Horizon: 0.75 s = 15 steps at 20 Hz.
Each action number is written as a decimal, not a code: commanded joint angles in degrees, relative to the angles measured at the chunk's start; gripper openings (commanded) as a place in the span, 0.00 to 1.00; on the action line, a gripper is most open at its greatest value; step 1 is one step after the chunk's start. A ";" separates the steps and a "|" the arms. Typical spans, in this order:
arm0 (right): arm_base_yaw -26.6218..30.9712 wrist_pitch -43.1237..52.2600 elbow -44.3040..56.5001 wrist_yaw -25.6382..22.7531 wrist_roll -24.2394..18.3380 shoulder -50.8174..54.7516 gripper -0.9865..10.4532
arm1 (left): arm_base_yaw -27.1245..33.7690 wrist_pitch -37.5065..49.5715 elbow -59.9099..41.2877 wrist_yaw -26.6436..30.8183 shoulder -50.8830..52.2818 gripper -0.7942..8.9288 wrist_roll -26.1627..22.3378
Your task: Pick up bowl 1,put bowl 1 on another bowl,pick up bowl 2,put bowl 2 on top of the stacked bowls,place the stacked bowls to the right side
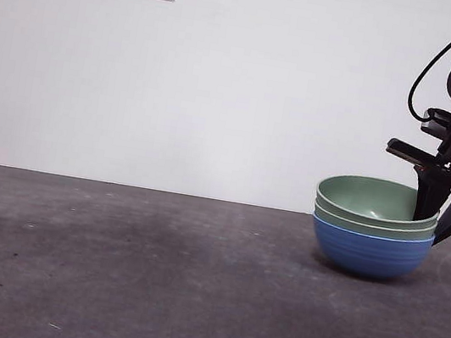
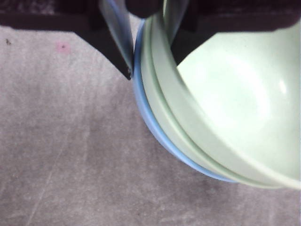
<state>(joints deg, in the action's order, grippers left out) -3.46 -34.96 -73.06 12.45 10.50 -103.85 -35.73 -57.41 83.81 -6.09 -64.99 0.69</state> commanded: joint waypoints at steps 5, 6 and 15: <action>-0.24 -0.02 0.74 -0.35 -1.14 -1.79 0.32 | 0.17 -0.15 -0.07 0.00 0.04 0.47 0.83; -0.24 0.37 0.74 -0.33 -1.14 -1.79 0.32 | 0.17 -0.15 -0.07 0.00 0.04 0.47 0.83; -0.22 -2.56 0.70 1.11 -1.62 8.55 0.34 | 0.17 -0.79 -0.07 0.00 0.04 0.47 0.79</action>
<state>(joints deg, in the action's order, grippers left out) -3.53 -37.56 -72.90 13.45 9.43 -95.44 -35.73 -58.35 83.81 -6.09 -64.99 1.10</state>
